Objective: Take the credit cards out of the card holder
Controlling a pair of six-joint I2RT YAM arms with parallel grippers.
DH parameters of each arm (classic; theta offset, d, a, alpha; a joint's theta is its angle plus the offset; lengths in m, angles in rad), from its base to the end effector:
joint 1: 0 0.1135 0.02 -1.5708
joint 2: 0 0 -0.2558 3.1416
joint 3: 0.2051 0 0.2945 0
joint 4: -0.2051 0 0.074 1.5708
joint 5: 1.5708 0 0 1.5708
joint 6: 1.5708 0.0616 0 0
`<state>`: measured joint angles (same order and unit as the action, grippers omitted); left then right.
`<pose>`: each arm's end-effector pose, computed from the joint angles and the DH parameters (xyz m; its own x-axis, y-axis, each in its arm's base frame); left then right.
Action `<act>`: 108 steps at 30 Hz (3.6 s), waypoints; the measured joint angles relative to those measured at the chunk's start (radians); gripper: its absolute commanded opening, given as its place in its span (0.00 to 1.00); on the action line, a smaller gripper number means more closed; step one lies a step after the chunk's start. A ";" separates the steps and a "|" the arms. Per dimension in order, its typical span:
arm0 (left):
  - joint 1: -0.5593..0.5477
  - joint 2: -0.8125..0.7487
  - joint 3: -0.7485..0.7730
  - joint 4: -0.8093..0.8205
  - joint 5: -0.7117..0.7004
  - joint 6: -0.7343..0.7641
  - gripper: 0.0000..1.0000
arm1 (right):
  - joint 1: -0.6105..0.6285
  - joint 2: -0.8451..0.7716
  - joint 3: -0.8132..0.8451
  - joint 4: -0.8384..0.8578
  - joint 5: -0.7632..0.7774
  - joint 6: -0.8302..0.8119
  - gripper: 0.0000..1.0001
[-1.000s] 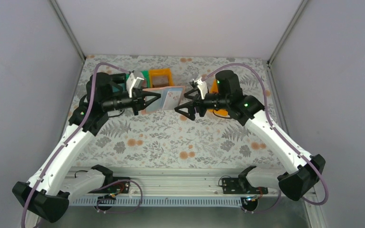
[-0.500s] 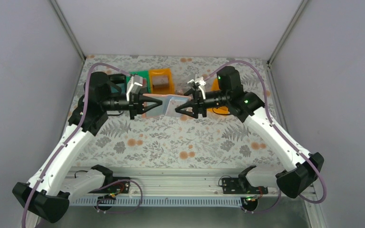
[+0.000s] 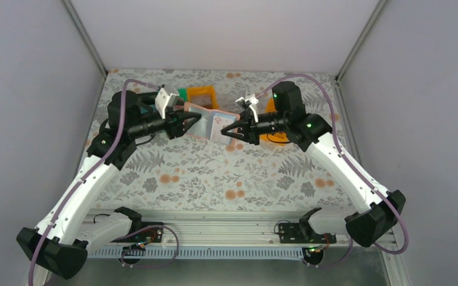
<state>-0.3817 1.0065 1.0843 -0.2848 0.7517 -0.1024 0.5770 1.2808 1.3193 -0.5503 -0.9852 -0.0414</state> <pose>0.2464 -0.1443 0.3874 -0.2809 0.0323 -0.9592 0.8682 0.4346 -0.2396 0.2459 0.2213 0.3767 -0.3724 -0.2697 -0.8880 -0.9267 0.0557 0.3717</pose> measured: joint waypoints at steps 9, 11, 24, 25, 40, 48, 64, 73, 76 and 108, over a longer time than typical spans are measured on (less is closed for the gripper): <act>0.045 0.002 -0.005 -0.033 -0.509 0.230 0.62 | -0.003 0.048 0.044 -0.061 0.440 0.207 0.04; 0.047 0.003 0.010 -0.048 -0.487 0.268 0.58 | -0.003 0.113 0.104 -0.095 0.514 0.264 0.04; -0.058 0.019 -0.086 -0.023 0.143 0.166 0.37 | 0.040 0.204 0.172 -0.165 0.428 0.279 0.04; -0.051 0.026 -0.093 -0.016 0.148 0.144 0.37 | 0.043 0.185 0.173 -0.160 0.394 0.265 0.04; -0.005 0.038 -0.090 0.022 0.218 0.045 0.29 | 0.097 0.094 0.154 -0.071 0.243 0.098 0.04; 0.000 0.062 -0.063 0.082 0.264 -0.077 0.32 | 0.097 0.092 0.154 -0.052 0.228 0.055 0.04; -0.008 0.090 -0.063 0.103 0.271 -0.138 0.02 | 0.080 0.076 0.131 -0.059 0.215 0.050 0.20; -0.029 0.081 -0.066 0.118 0.352 -0.138 0.02 | 0.078 0.045 0.036 0.036 0.089 0.045 0.34; -0.024 0.070 -0.076 0.127 0.365 -0.138 0.02 | 0.071 0.008 -0.024 0.056 0.056 0.053 0.34; 0.000 0.057 -0.026 -0.022 0.424 0.058 0.02 | -0.001 -0.059 -0.055 -0.017 0.006 0.029 0.05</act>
<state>-0.3813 1.0637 1.0584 -0.3065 1.1759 -0.0441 0.5762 1.2221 1.2640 -0.5671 -0.9787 -0.0128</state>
